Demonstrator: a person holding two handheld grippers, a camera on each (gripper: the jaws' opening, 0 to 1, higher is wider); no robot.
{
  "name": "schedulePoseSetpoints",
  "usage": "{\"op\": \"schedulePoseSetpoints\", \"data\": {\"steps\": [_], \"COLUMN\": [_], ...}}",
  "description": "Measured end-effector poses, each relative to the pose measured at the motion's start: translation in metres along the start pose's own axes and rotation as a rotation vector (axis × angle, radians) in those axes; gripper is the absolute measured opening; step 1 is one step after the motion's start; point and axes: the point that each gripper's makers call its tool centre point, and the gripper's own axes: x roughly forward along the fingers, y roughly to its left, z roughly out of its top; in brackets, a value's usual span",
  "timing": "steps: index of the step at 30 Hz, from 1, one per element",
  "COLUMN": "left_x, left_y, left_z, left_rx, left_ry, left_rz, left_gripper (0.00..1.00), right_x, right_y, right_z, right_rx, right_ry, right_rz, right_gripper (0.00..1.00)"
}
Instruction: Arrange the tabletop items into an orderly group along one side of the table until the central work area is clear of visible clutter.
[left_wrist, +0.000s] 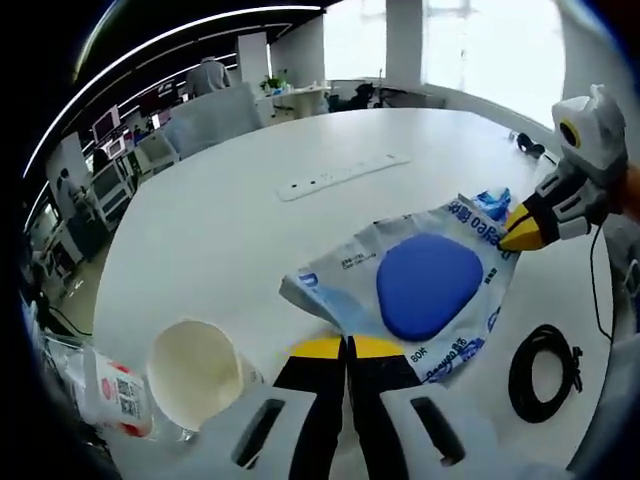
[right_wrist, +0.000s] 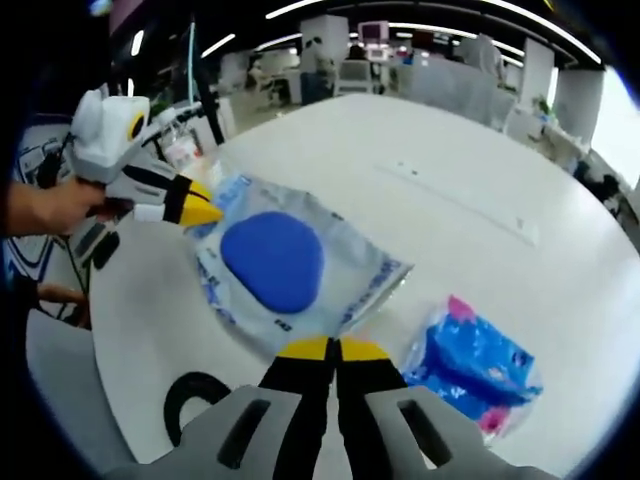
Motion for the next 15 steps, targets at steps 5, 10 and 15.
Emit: {"op": "schedulePoseSetpoints", "data": {"steps": [5,10,15], "left_x": [0.008,0.015,0.021], "left_y": [-0.001,-0.001,0.001], "left_z": [-0.005,-0.009,-0.010], "left_rx": [0.012,0.038,0.098], "left_ry": [0.011,0.016,0.027], "left_rz": [0.012,0.022,0.040], "left_gripper": [0.00,0.00,0.00], "right_x": [0.005,0.011,0.018], "right_y": [-0.004,-0.008,-0.008], "right_z": [-0.001,-0.005,-0.007], "right_rx": [0.007,0.040,0.050], "right_ry": [-0.001,-0.007,-0.010], "right_rz": [-0.014,-0.017,-0.013], "right_gripper": [0.00,0.00,0.00]}}
